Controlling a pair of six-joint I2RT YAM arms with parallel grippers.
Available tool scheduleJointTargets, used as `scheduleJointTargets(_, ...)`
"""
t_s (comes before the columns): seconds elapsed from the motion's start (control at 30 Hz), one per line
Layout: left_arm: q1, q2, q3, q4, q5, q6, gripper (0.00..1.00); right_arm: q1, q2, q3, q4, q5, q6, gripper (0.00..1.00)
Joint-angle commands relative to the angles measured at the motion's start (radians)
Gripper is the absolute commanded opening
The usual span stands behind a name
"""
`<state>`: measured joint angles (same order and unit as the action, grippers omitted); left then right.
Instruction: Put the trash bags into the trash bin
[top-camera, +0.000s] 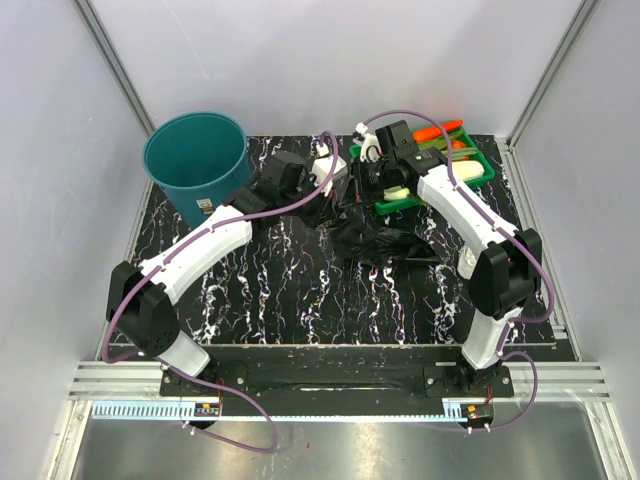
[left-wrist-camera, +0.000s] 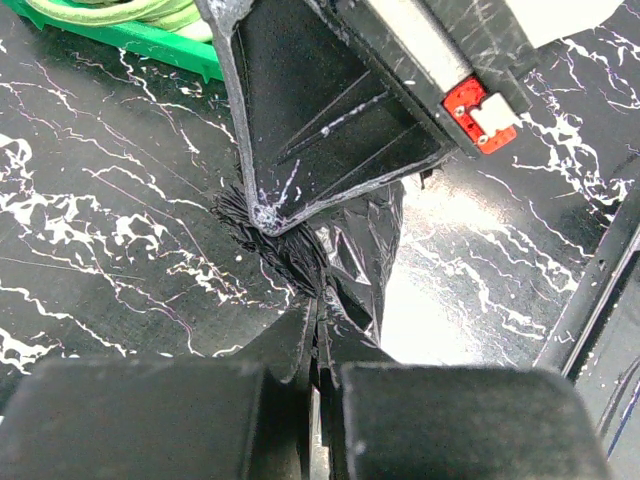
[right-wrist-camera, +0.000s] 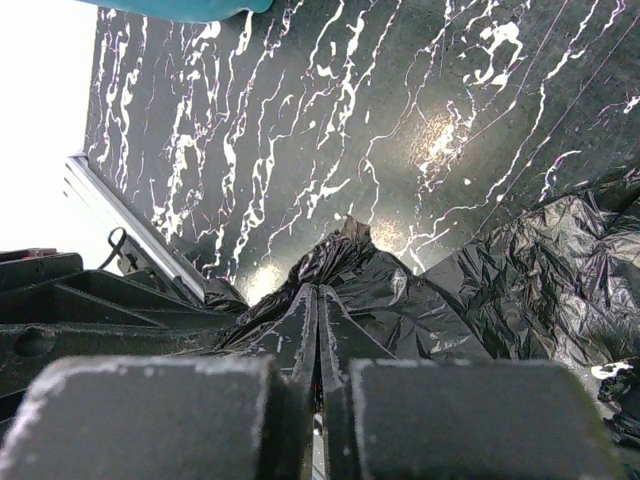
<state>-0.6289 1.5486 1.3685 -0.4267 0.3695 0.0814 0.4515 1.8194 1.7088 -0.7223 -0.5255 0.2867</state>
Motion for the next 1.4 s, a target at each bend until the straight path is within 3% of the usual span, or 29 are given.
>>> scheduleJointTargets(0.0, -0.002, -0.012, 0.034, 0.016, 0.020, 0.018, 0.00, -0.013, -0.009, 0.011, 0.021, -0.024, -0.018, 0.00)
scheduleJointTargets(0.23, -0.003, -0.016, 0.018, -0.004, 0.013, 0.047, 0.00, -0.059, -0.026, 0.041, -0.008, -0.015, -0.044, 0.00)
scheduleJointTargets(0.4, 0.009, -0.019, 0.004, -0.030, 0.055, 0.086, 0.19, -0.100, -0.051, 0.055, -0.031, -0.004, -0.083, 0.00)
scheduleJointTargets(0.43, 0.015, -0.022, 0.001, -0.033, 0.068, 0.086, 0.28, -0.105, -0.060, 0.051, -0.032, -0.004, -0.095, 0.00)
scheduleJointTargets(0.6, 0.034, -0.024, -0.011, -0.029, 0.118, 0.075, 0.38, -0.106, -0.086, 0.028, -0.032, -0.034, -0.113, 0.00)
scheduleJointTargets(0.67, 0.034, -0.019, -0.009, -0.026, 0.115, 0.070, 0.38, -0.106, -0.092, 0.023, -0.031, -0.076, -0.119, 0.00)
scheduleJointTargets(0.7, 0.034, -0.019, -0.009, -0.024, 0.115, 0.070, 0.32, -0.106, -0.095, 0.018, -0.031, -0.106, -0.132, 0.00)
scheduleJointTargets(0.77, 0.034, -0.018, -0.009, -0.020, 0.111, 0.069, 0.08, -0.106, -0.095, 0.025, -0.052, -0.143, -0.156, 0.00)
scheduleJointTargets(0.8, 0.035, -0.018, -0.009, -0.017, 0.112, 0.070, 0.00, -0.108, -0.095, 0.028, -0.066, -0.143, -0.171, 0.03)
scheduleJointTargets(0.9, 0.043, -0.016, -0.012, -0.033, 0.129, 0.092, 0.00, -0.106, -0.082, 0.043, -0.132, -0.134, -0.239, 0.33)
scheduleJointTargets(1.0, 0.084, -0.027, -0.028, -0.066, 0.184, 0.122, 0.00, -0.097, -0.017, 0.077, -0.271, -0.194, -0.351, 0.50)
scheduleJointTargets(1.17, 0.227, -0.064, -0.057, -0.178, 0.342, 0.222, 0.13, -0.021, -0.020, -0.067, -0.299, -0.150, -0.495, 0.53)
scheduleJointTargets(1.37, 0.339, -0.131, -0.112, -0.241, 0.345, 0.297, 0.30, 0.049, 0.038, -0.178, -0.229, -0.129, -0.557, 0.62)
